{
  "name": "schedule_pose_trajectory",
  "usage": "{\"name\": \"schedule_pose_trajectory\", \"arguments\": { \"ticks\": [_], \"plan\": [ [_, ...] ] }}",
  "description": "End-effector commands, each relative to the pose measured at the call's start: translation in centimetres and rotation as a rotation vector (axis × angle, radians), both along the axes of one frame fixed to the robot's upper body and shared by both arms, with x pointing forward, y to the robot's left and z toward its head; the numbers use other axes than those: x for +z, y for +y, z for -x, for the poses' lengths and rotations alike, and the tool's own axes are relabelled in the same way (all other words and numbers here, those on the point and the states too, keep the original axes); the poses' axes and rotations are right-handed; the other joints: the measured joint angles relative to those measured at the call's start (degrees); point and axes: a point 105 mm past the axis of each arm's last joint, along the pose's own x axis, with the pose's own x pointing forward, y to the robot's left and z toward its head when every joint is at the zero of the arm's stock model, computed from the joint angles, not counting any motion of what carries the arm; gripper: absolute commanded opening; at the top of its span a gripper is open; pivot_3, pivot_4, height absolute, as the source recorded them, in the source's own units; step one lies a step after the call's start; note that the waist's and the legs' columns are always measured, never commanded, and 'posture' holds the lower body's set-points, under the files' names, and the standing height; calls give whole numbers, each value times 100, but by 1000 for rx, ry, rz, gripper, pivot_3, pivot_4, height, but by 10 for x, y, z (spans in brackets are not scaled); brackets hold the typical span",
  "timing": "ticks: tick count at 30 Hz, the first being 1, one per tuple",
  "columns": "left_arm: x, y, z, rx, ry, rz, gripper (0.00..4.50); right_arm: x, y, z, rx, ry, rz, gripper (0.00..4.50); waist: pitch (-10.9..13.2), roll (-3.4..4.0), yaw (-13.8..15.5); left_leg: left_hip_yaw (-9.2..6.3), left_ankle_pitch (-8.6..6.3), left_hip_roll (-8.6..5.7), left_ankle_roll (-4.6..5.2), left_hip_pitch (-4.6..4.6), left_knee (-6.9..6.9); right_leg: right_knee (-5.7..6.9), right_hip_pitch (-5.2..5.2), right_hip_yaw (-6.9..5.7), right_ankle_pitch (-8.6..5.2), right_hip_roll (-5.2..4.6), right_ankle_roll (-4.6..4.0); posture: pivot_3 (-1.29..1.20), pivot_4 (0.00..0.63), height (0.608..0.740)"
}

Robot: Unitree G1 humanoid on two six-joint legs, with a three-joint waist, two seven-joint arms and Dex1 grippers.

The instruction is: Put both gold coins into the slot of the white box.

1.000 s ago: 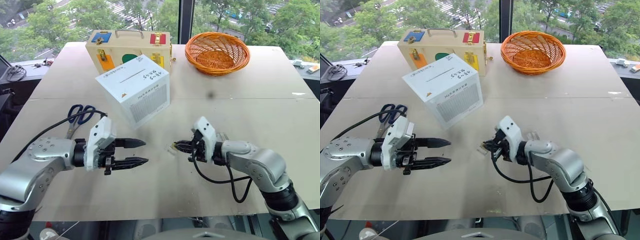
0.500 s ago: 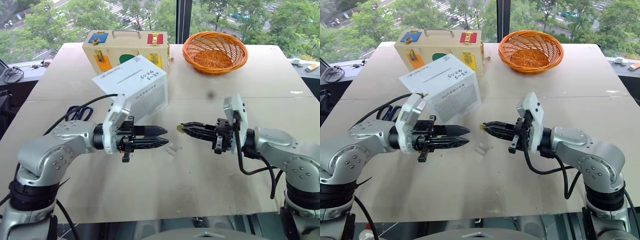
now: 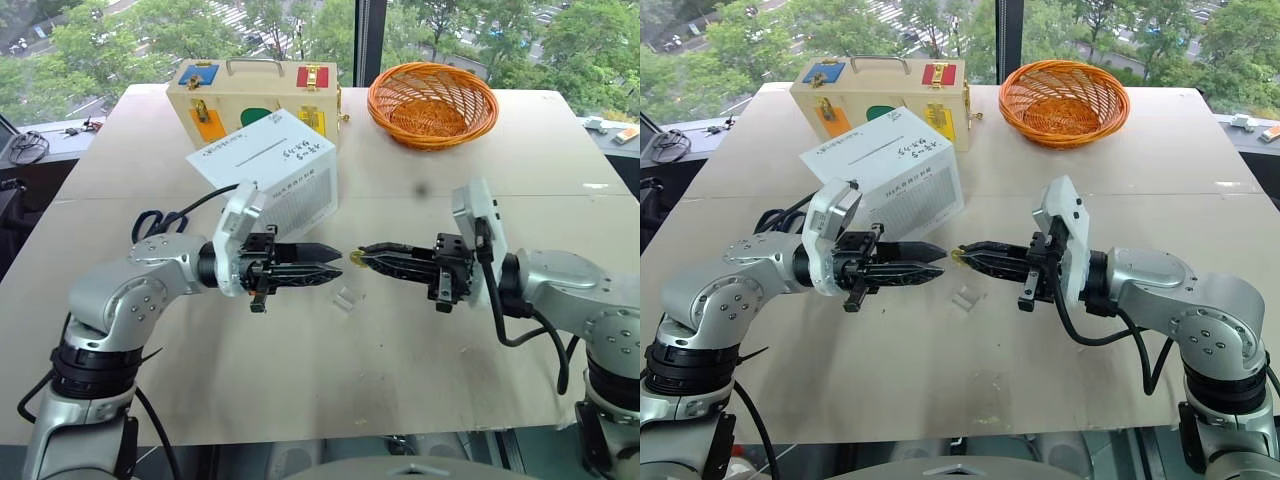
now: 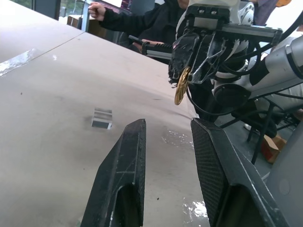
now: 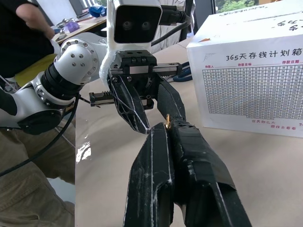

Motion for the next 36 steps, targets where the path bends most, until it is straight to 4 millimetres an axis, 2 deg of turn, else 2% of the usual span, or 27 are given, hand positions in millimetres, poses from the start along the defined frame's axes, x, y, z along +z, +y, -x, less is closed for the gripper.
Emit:
{"name": "schedule_pose_trajectory", "arguments": {
  "ticks": [1,20,21,24,32,36],
  "plan": [
    [7,-1,3,-37,-9,23,1503,8,5,5,27,-48,-11,0,0,0,1,-1,0,1,0,0,0,0,0,0,0,0,0,0,150,740],
    [9,-8,5,-62,-2,48,1503,6,14,6,62,-40,-22,0,0,0,4,-1,0,0,0,-1,0,-2,0,0,0,0,0,0,150,740],
    [10,-8,5,-64,0,53,1077,5,14,6,64,-39,-22,0,0,0,4,-1,0,0,0,-1,0,-3,0,0,0,0,0,0,150,740],
    [10,-10,6,-74,7,60,178,5,16,7,73,-33,-22,0,0,0,4,-1,0,0,0,-1,0,-3,0,0,0,0,0,0,150,740],
    [11,-13,11,-96,17,71,178,4,20,9,87,-19,-32,0,0,0,3,-1,0,1,0,-1,0,-3,0,-1,0,0,0,0,150,740],
    [13,-11,11,-87,13,75,178,9,16,5,61,-64,-54,0,0,0,4,-1,0,1,0,-1,0,-3,0,-1,0,0,0,0,150,740]
  ]
}}
